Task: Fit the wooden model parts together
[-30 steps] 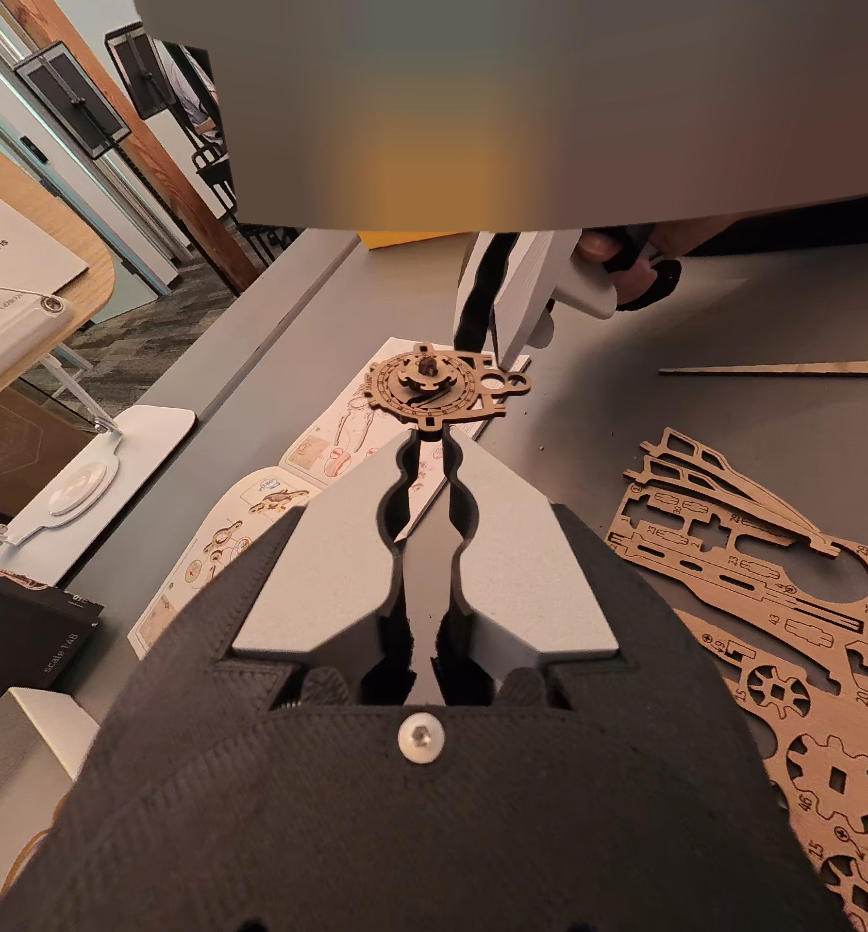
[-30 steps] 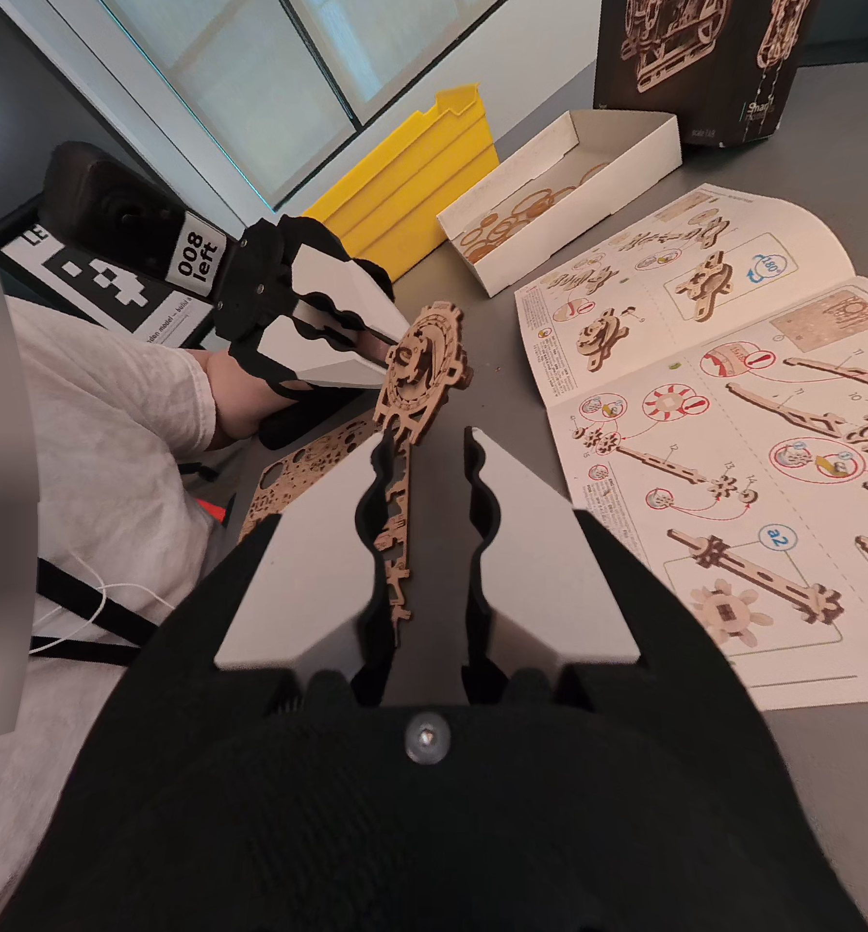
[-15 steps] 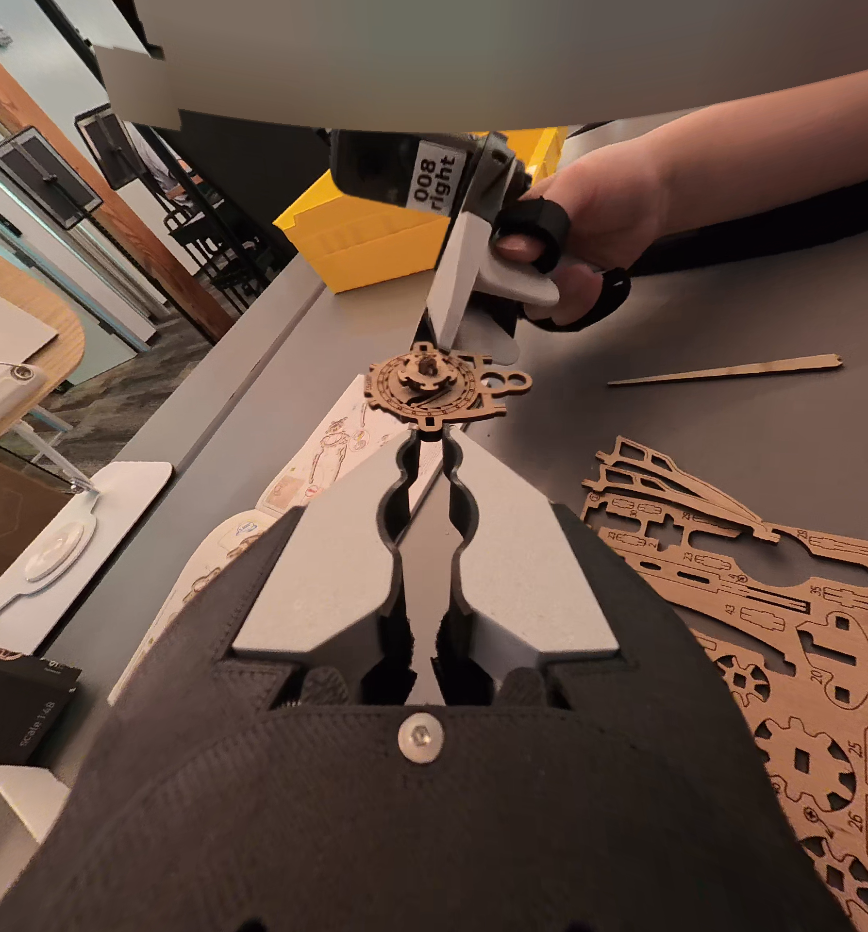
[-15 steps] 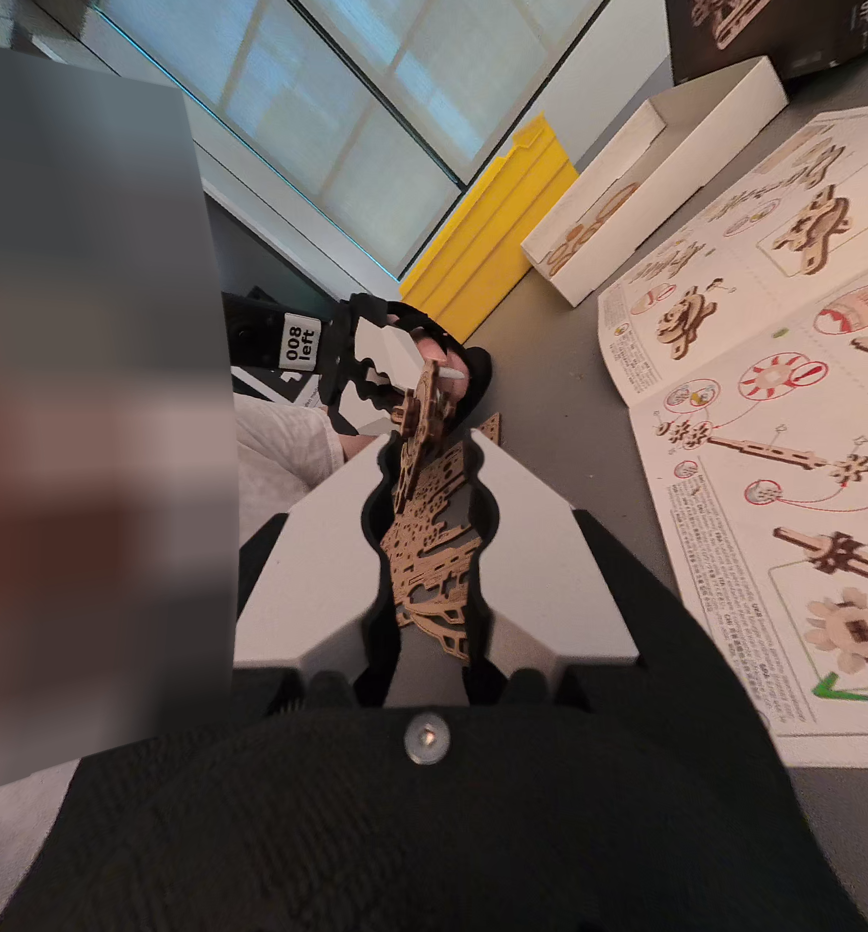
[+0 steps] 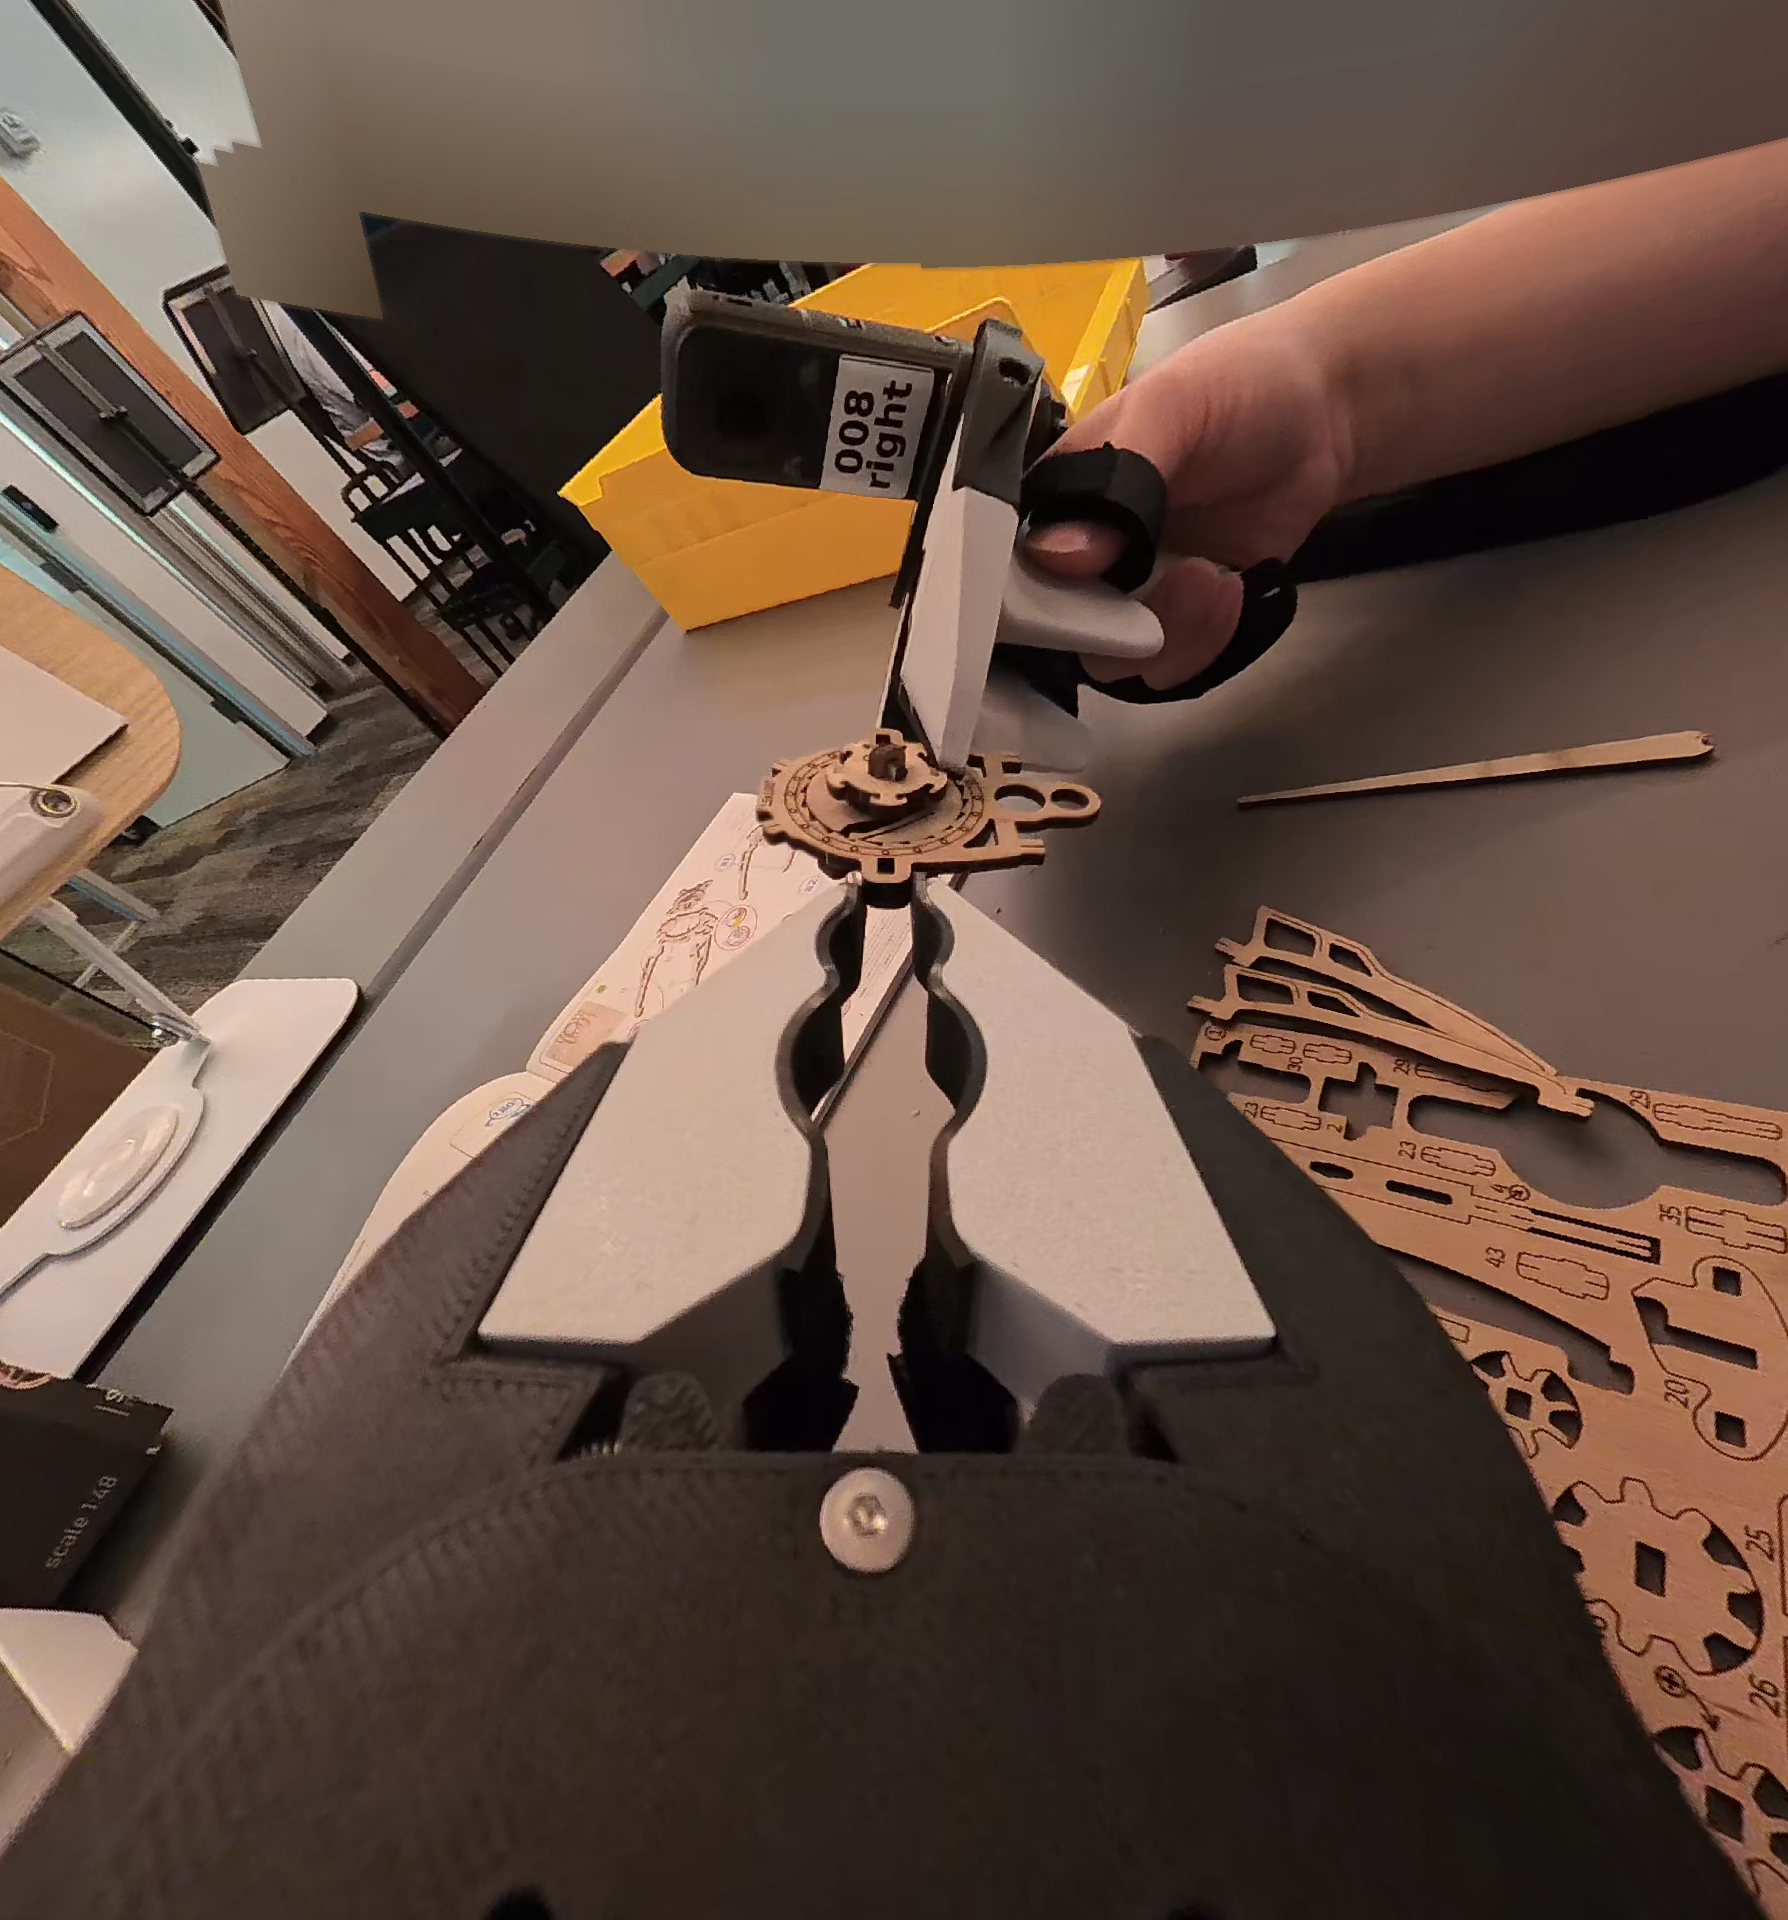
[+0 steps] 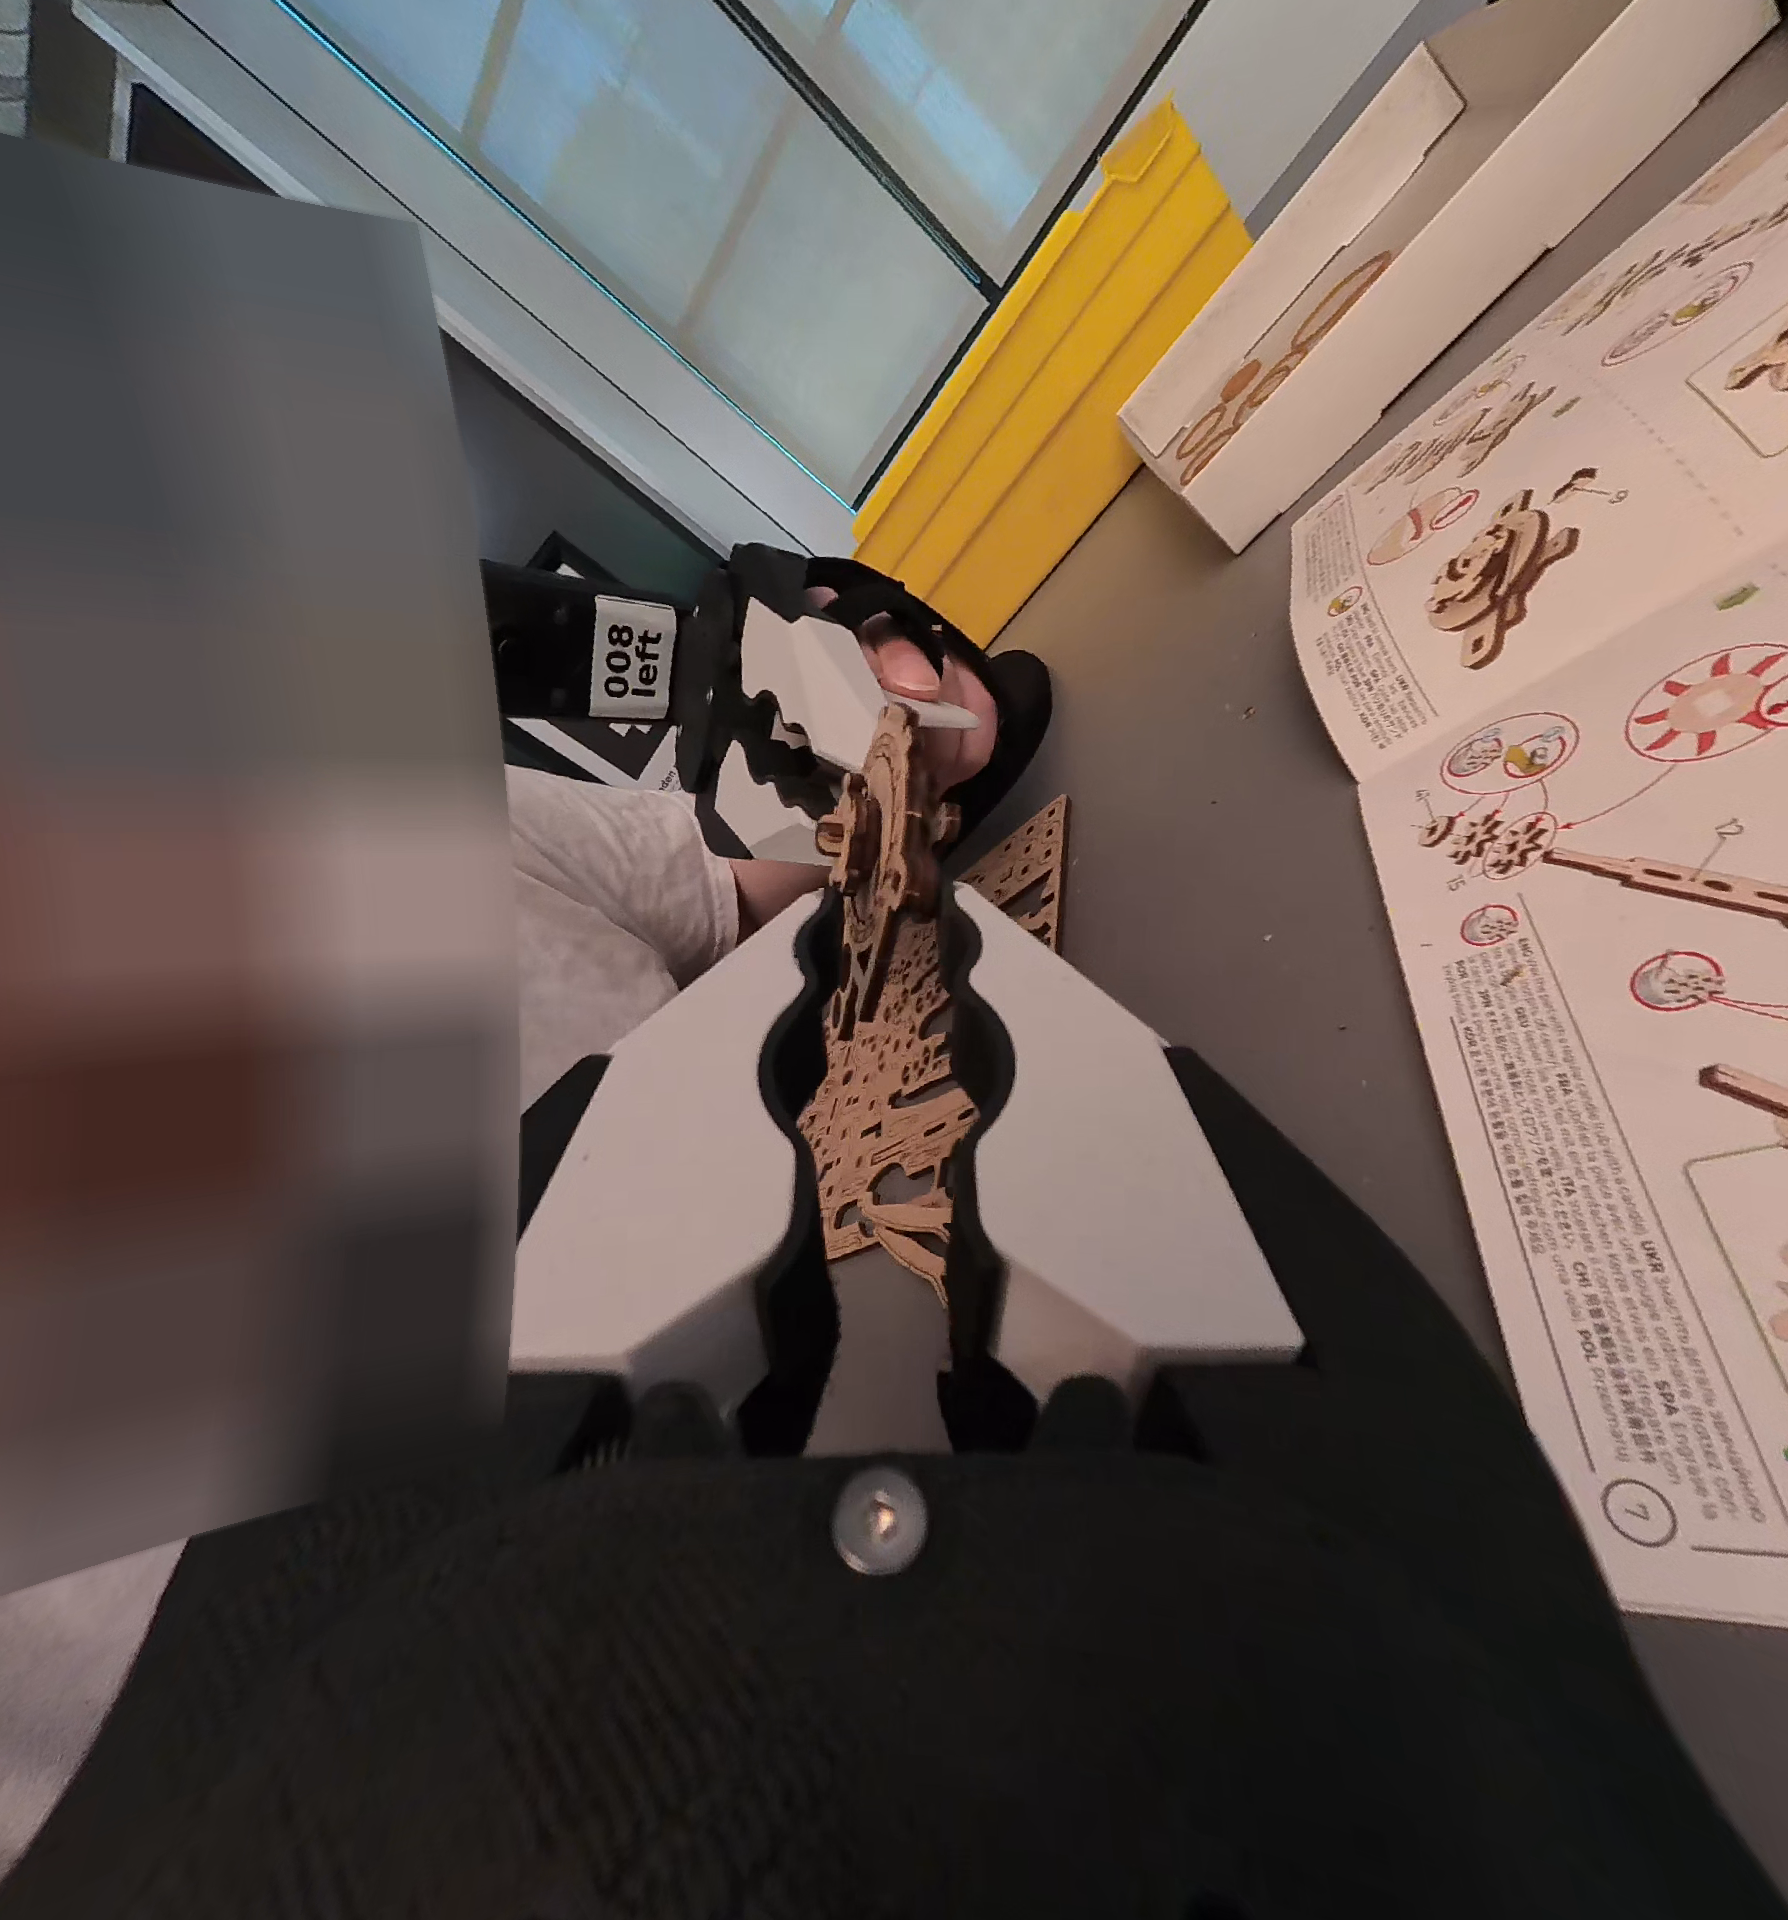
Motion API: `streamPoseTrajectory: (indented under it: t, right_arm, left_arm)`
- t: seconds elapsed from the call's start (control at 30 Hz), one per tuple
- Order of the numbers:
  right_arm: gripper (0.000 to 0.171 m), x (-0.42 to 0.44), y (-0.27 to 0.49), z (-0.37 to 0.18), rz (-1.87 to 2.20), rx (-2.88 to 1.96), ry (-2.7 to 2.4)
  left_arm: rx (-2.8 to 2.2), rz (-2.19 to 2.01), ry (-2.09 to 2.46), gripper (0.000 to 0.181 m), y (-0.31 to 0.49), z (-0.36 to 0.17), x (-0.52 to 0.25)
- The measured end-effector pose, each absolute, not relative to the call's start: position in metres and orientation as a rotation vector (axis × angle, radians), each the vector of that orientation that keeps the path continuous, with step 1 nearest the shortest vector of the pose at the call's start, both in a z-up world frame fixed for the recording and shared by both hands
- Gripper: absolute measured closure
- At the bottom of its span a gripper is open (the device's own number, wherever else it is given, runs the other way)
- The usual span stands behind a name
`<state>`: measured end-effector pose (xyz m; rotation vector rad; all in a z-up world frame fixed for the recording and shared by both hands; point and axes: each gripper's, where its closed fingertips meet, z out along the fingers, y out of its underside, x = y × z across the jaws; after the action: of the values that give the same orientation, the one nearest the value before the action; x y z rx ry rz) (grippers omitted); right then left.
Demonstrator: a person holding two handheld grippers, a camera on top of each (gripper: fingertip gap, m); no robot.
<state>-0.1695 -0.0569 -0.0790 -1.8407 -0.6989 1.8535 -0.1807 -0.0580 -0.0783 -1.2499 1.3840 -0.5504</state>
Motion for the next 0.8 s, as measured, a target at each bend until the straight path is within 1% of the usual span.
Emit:
streamPoseTrajectory:
  t: [0.03,0.8]
  right_arm:
    - [0.156,-0.1693,-0.0564,-0.0797,1.847,-1.844,-0.698]
    - [0.156,-0.1692,-0.0552,-0.0818,1.823,-1.856,-0.698]
  left_arm:
    - [-1.252,-0.545,1.385,0.175,-0.0575,-0.0792,-0.1807]
    - [-1.265,-0.534,1.389,0.175,-0.0567,-0.0820,-0.1807]
